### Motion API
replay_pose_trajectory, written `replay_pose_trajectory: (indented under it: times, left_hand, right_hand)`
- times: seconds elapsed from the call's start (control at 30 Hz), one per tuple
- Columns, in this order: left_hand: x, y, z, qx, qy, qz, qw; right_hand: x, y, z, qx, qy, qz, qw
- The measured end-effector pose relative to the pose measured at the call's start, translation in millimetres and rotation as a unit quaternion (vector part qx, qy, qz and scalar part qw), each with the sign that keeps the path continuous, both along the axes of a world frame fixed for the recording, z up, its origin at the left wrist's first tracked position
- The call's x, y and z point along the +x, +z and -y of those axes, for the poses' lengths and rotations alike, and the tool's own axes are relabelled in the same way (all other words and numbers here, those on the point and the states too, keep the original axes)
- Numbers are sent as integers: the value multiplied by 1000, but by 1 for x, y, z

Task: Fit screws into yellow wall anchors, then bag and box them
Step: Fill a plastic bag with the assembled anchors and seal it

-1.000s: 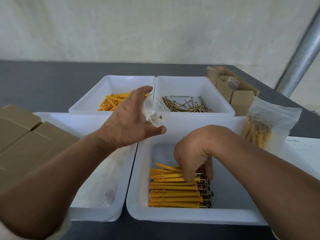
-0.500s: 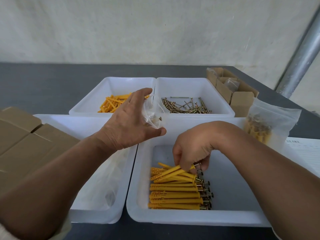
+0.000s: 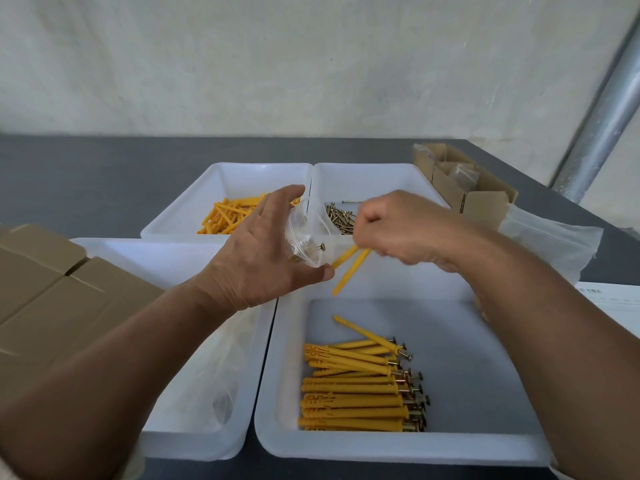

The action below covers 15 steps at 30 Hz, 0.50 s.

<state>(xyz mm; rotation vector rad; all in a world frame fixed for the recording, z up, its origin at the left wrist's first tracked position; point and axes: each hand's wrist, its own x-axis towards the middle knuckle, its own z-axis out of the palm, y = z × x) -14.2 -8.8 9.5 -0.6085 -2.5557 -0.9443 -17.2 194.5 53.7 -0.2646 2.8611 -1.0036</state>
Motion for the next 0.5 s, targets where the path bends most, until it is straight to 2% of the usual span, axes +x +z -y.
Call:
replay_pose_trajectory:
  times: [0.1,0.17,0.23,0.37,0.5]
  left_hand:
    - [1,0,-1,-7,-1,-4,1000]
    - [1,1,-1,-11,0,-6,1000]
    - [1,1,-1,-13,1,-9,1000]
    - [1,1,-2,-9,1,-15,1000]
    - [1,0,-2,-6,1,-24,1000]
  right_hand:
    - [-4,5,-5,-63,-81,-127,986]
    - [-6,8,-7,-110,-121,-211,964]
    - [-8,11,-8,-174,-144,-257,940]
    - [-9,10,-1,-288,-127,-204,927]
    - [-9,-3,13,-278,-95,-146,945]
